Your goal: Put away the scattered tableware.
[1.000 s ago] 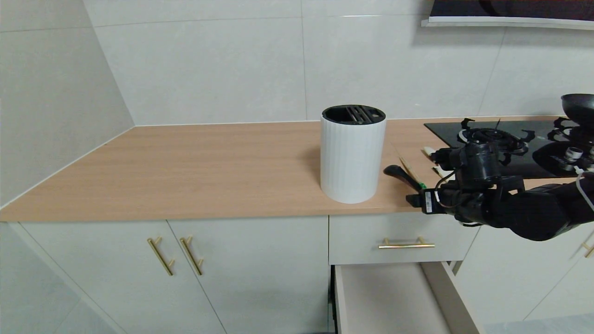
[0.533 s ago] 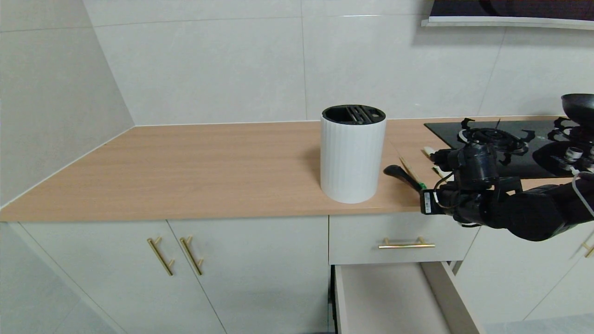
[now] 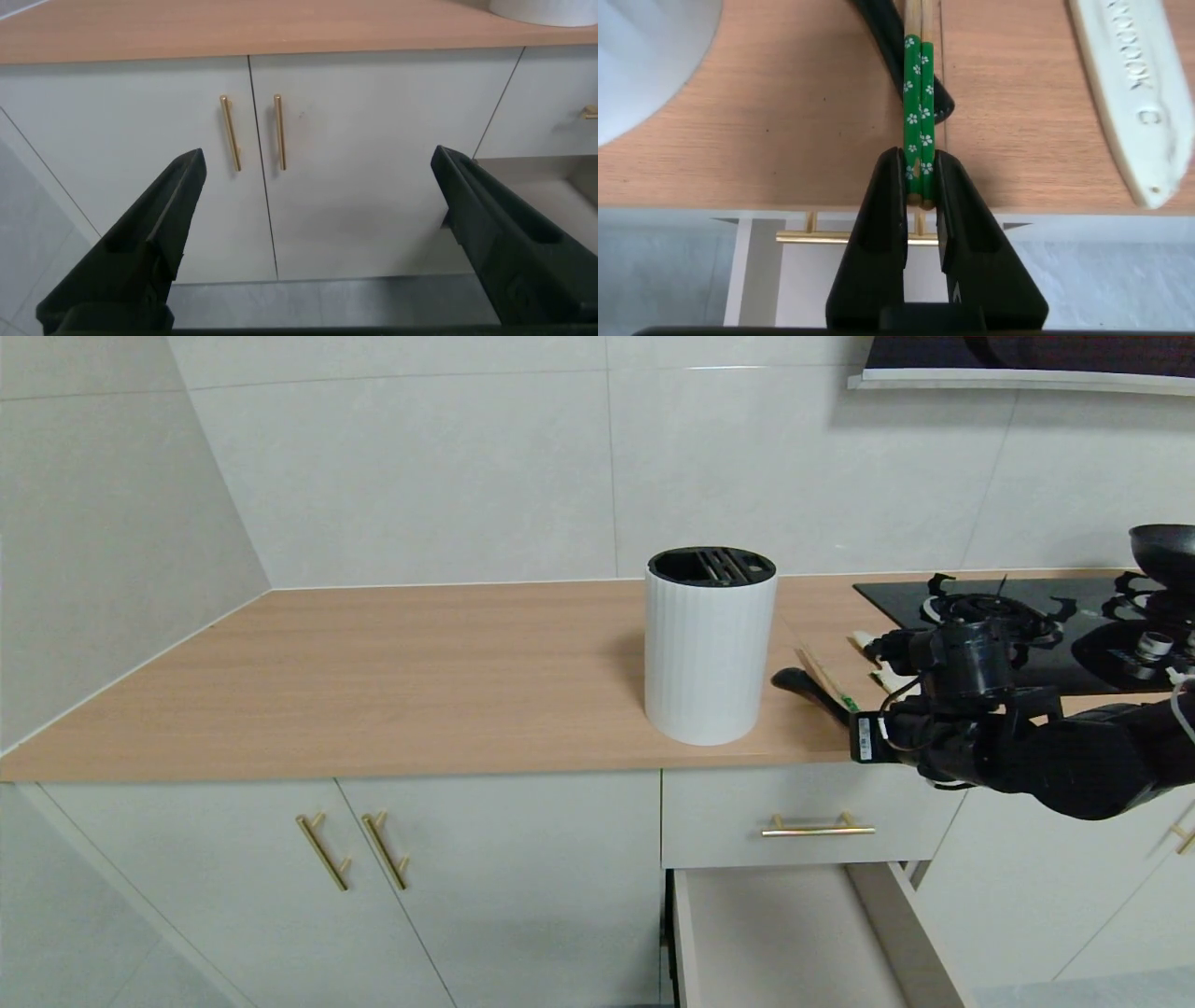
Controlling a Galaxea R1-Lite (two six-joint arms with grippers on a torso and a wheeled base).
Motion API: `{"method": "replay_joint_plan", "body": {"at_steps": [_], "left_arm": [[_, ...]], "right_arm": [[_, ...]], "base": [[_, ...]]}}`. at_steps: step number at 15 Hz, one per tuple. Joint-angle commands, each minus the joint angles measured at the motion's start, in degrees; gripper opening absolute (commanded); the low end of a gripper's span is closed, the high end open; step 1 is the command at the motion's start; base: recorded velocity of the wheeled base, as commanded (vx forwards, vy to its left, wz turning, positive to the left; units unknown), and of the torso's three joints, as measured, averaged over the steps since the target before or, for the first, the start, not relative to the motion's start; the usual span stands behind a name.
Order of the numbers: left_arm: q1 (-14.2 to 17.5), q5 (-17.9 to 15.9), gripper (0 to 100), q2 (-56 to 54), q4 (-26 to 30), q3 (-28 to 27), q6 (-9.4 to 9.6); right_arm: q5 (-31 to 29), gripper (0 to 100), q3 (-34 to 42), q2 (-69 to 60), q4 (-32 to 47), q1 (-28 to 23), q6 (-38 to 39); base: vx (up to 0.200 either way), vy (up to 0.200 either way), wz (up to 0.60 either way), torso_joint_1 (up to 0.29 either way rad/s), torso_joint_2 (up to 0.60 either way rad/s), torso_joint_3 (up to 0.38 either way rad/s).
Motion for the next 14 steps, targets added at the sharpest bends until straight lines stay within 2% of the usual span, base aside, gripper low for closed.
{"method": "replay_joint_plan", "body": {"at_steps": [1,3,8,11,14], "left_arm": [[0.0,0.0,100,0.1,0.0,0.0,-0.01],[0.0,0.0,100,0.1,0.0,0.0,-0.01],[0.0,0.0,100,0.0,0.0,0.0,-0.01],[0.0,0.0,100,0.1,0.0,0.0,-0.01],[0.0,0.0,100,0.1,0.0,0.0,-0.01]], "right_arm": [[0.1,0,1.1,-4.4,0.6,0.1,-0.1],[0.1,0,1.9,-7.8,2.8,0.2,-0.1],[3.8,0,1.2,-22.5,20.4,1.0,-0.3],[6.7,0,-1.7,-30.7,34.3,3.1,-0.4],[13.6,0,-6.0,-36.9,49.3,5.2,-0.9]], "base": [[0.000,0.000,0.00,0.000,0.00,0.000],[0.000,0.000,0.00,0.000,0.00,0.000],[0.000,0.000,0.00,0.000,0.00,0.000],[0.000,0.000,0.00,0.000,0.00,0.000],[0.000,0.000,0.00,0.000,0.00,0.000]]}}
